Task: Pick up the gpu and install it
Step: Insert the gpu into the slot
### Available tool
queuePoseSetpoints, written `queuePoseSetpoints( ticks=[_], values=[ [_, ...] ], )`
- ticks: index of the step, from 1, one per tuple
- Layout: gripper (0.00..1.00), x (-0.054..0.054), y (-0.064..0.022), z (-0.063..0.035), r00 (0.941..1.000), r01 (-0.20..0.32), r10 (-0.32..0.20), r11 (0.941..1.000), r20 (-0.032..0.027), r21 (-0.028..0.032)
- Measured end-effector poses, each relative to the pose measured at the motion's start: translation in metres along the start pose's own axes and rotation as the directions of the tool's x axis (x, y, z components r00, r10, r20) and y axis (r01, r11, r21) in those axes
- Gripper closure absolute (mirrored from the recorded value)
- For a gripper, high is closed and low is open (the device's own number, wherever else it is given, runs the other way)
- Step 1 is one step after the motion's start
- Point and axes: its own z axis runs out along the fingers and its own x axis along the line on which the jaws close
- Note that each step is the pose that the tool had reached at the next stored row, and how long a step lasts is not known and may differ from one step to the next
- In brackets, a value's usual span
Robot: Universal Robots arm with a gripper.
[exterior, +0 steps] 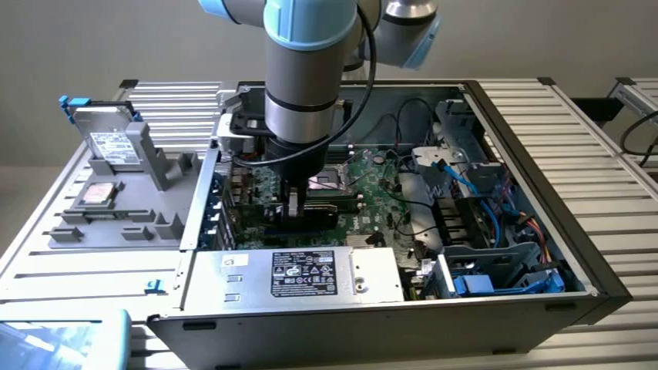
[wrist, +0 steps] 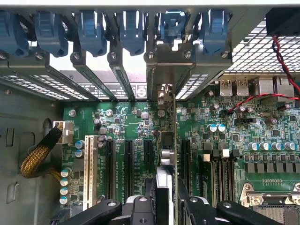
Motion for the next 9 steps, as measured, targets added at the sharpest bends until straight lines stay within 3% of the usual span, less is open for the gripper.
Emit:
queuePoseSetpoints(
  ticks=[2, 3, 6, 9],
  values=[
    [0.7, 0.0, 0.0004, 0.0003, 1.0, -0.001, 0.001, 1.0, 0.0006, 0.0003],
    [0.64, 0.0, 0.0002, 0.0002, 1.0, 0.0, 0.0, 1.0, 0.0003, 0.0012],
    [0.64, 0.0, 0.0001, -0.0023, 1.0, 0.0, 0.0, 1.0, -0.0003, 0.0016],
    [0.64, 0.0, 0.0012, -0.0117, 1.0, 0.0, 0.0, 1.0, -0.0003, 0.0029]
  ],
)
